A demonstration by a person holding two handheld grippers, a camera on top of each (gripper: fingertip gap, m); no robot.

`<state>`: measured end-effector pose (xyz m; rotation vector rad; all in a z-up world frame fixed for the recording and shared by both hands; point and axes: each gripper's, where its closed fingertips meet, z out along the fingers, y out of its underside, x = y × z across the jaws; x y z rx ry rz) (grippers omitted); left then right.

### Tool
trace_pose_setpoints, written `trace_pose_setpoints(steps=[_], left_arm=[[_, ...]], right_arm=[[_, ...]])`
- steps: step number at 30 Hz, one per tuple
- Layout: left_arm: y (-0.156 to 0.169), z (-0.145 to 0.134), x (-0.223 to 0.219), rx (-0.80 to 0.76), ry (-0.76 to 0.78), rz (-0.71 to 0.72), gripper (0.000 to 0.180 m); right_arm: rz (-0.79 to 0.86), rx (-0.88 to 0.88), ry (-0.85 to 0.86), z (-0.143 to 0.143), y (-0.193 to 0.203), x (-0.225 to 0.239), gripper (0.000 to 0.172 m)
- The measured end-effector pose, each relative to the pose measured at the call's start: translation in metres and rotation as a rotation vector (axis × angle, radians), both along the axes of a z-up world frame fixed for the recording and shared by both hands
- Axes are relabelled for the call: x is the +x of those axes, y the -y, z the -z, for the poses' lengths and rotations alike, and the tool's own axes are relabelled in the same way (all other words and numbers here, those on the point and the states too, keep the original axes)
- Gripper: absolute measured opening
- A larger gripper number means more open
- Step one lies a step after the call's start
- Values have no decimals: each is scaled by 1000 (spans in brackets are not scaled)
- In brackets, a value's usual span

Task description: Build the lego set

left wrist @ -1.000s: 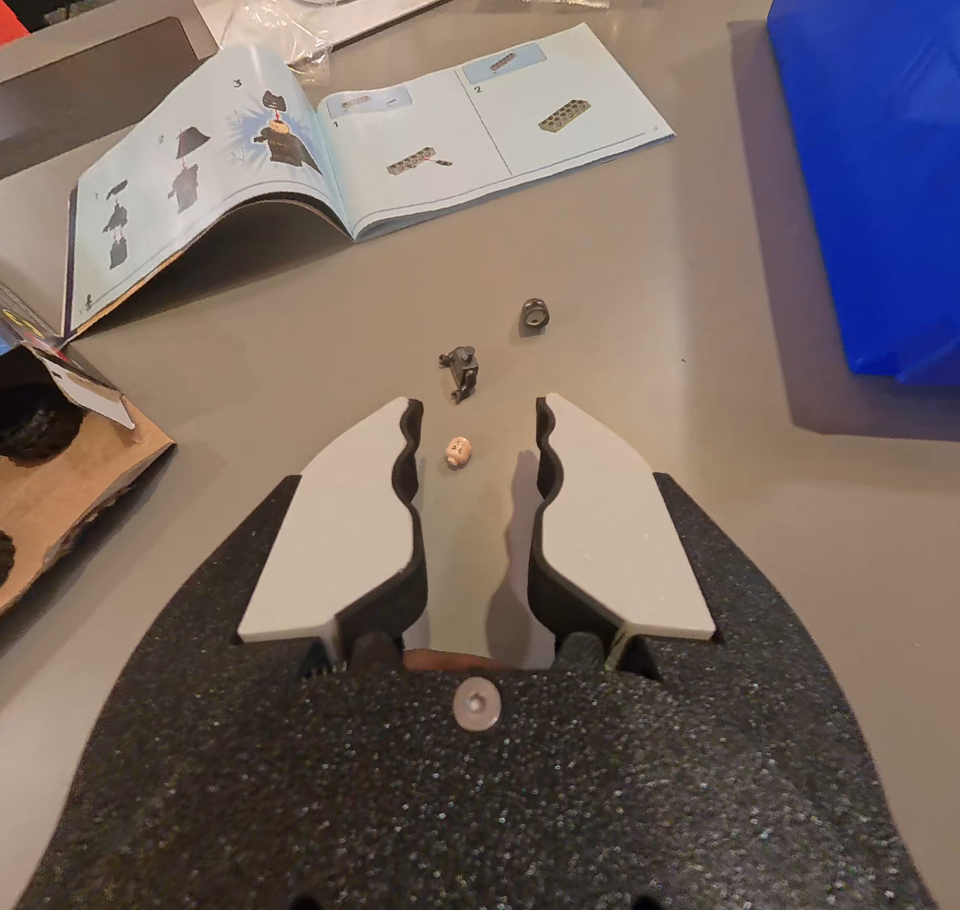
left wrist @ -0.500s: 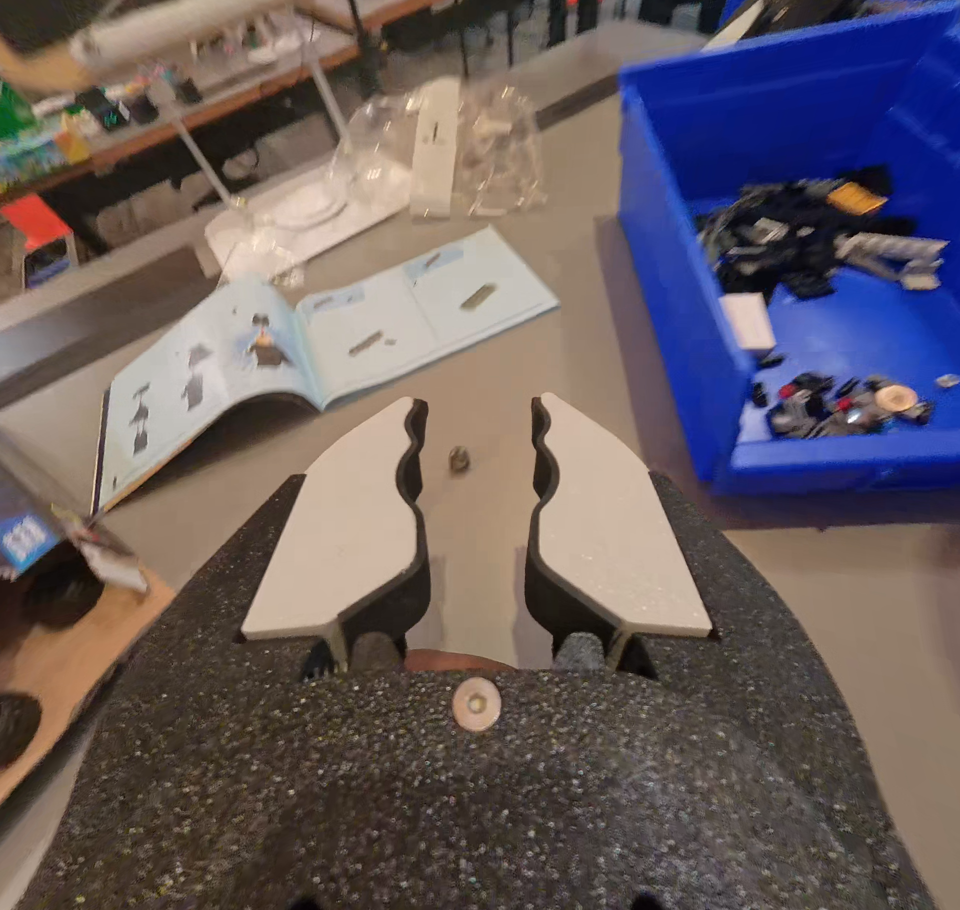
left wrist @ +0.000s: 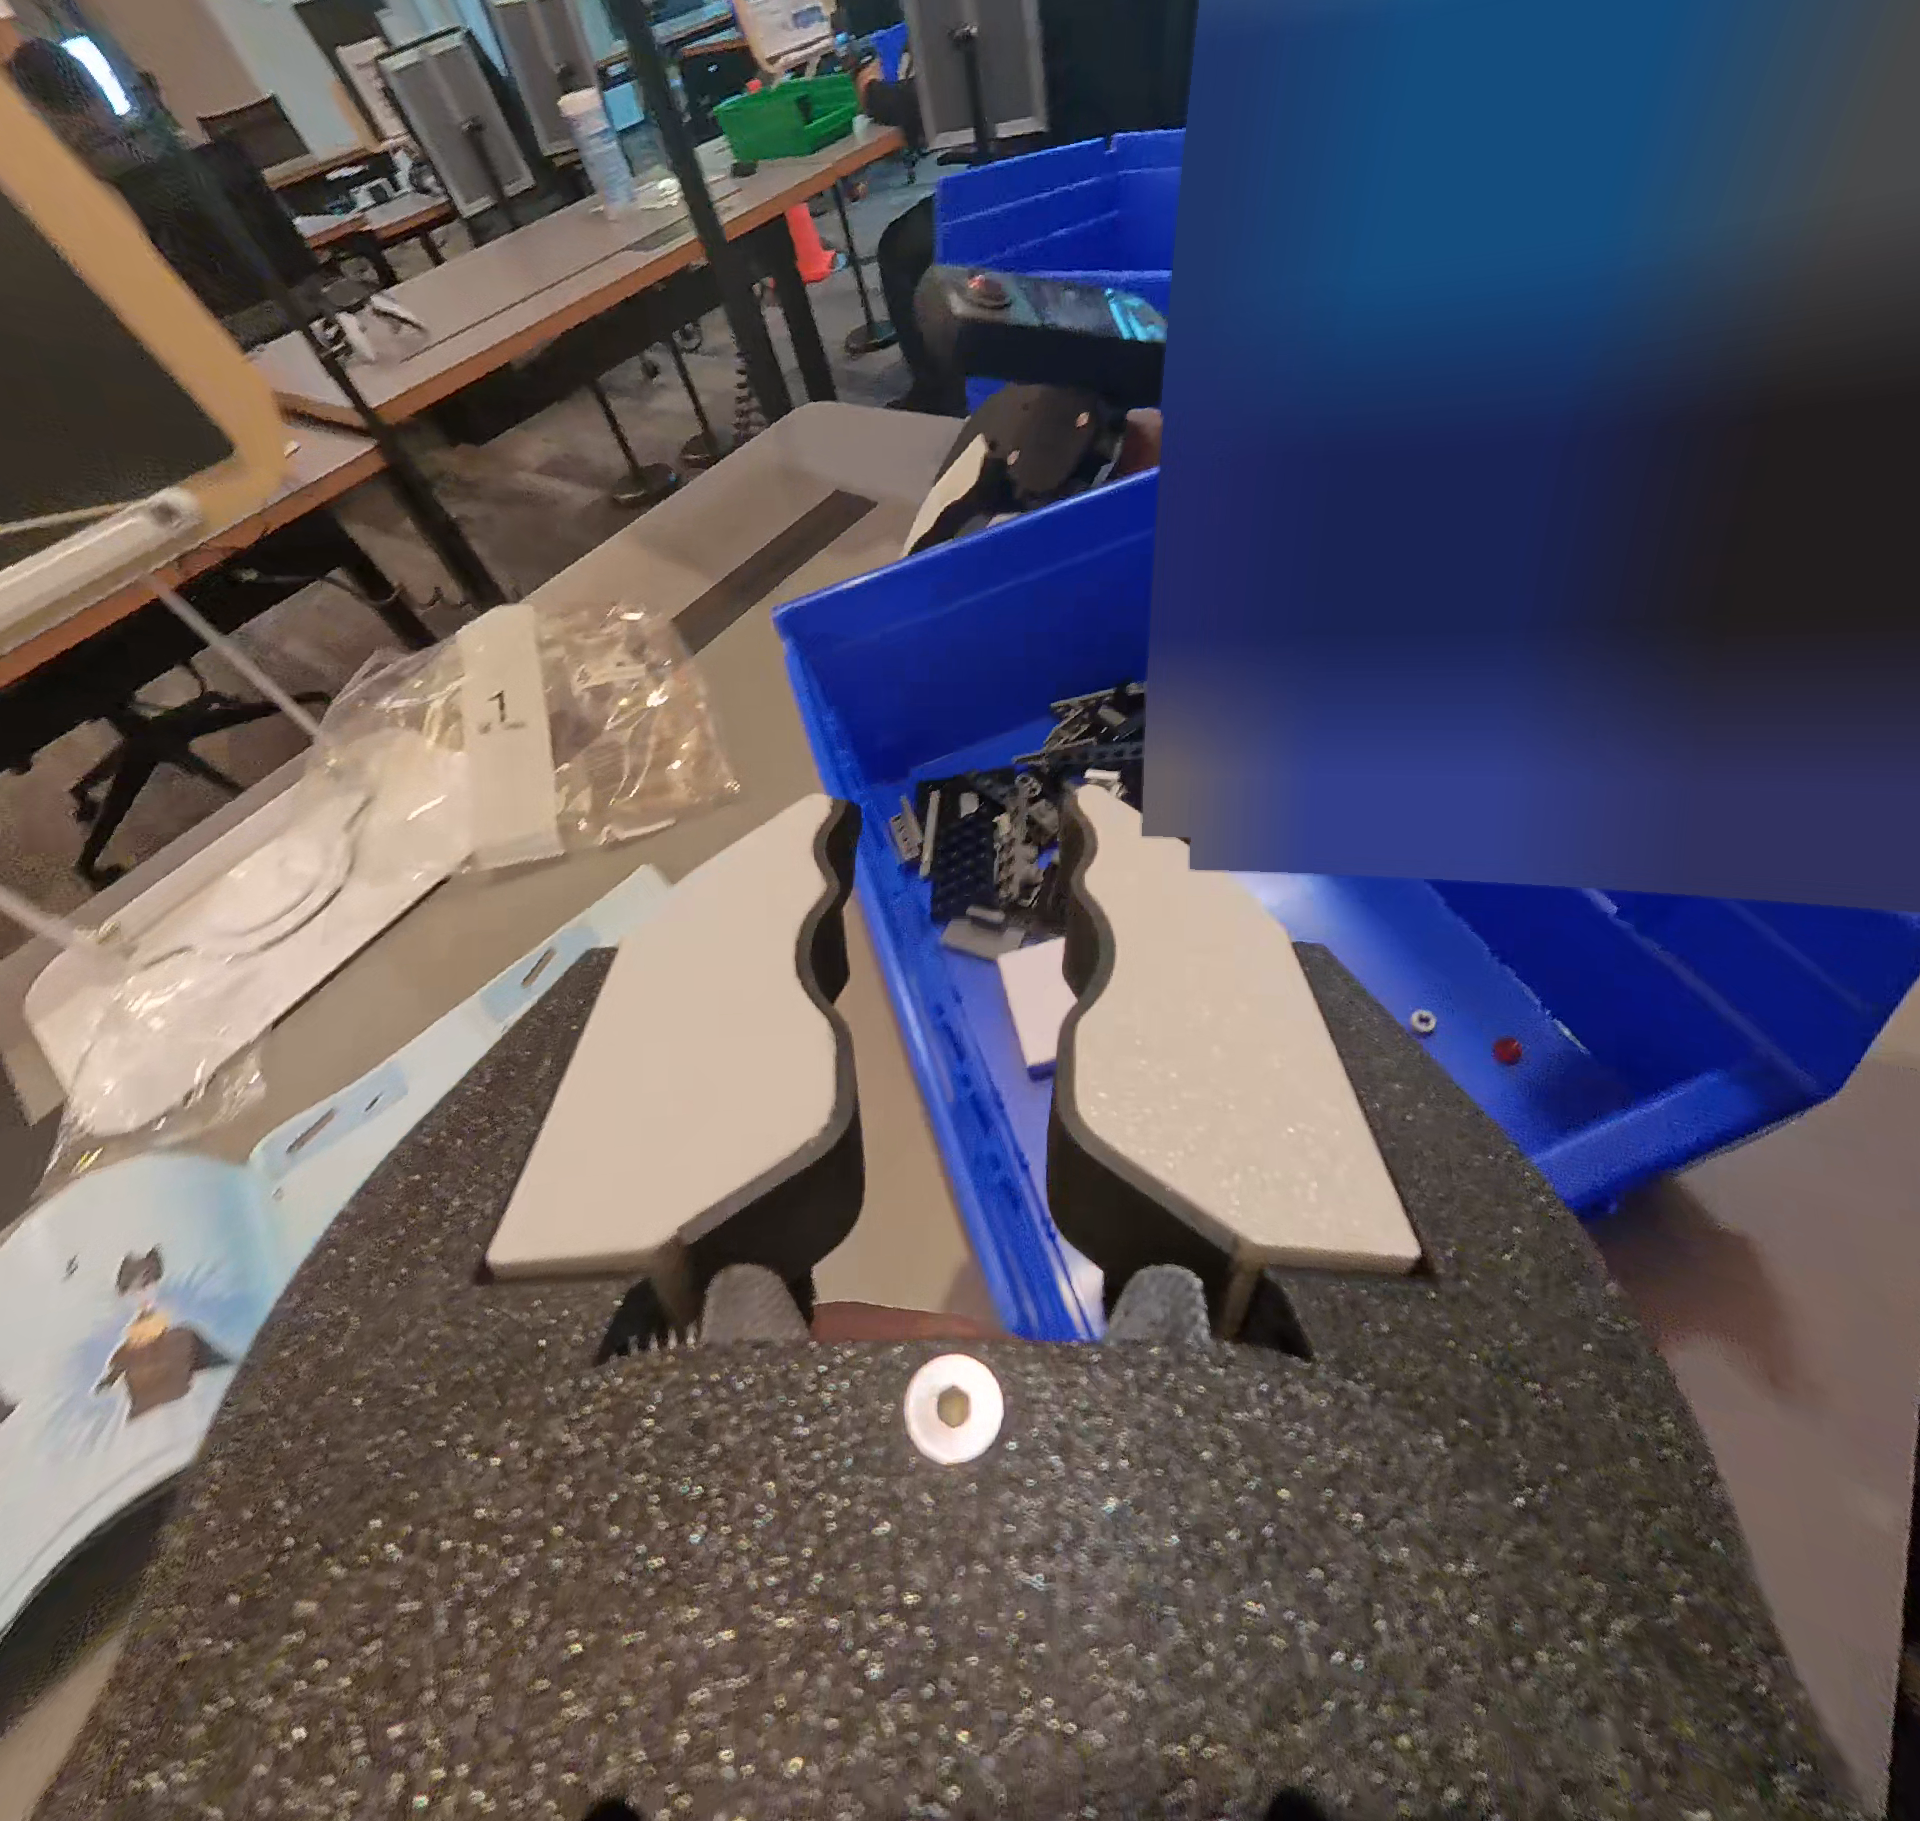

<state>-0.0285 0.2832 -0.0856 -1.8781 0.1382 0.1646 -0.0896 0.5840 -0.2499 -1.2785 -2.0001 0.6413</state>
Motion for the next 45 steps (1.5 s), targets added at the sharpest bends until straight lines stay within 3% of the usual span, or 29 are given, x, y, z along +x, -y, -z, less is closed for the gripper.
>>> trace_pose_setpoints(steps=[10,17,22,27,32,45], left_arm=[[-82,10,48,-74,-32,136,37],[-130,81,68,-357,-13,159,37],[-131,137,64,-579,-152,150,40],[-133,161,59,-663,-130,134,40],[-137,157,57,-632,-106,119,33],[-129,115,29,-471,-33,-24,22]], right_arm=[[-21,-15,13,1,3,1,42],[-39,-25,21,2,5,1,42],[-58,-34,29,2,7,2,41],[-70,-53,45,4,8,2,41],[-72,-50,42,3,9,2,41],[-70,-48,40,3,8,2,41]])
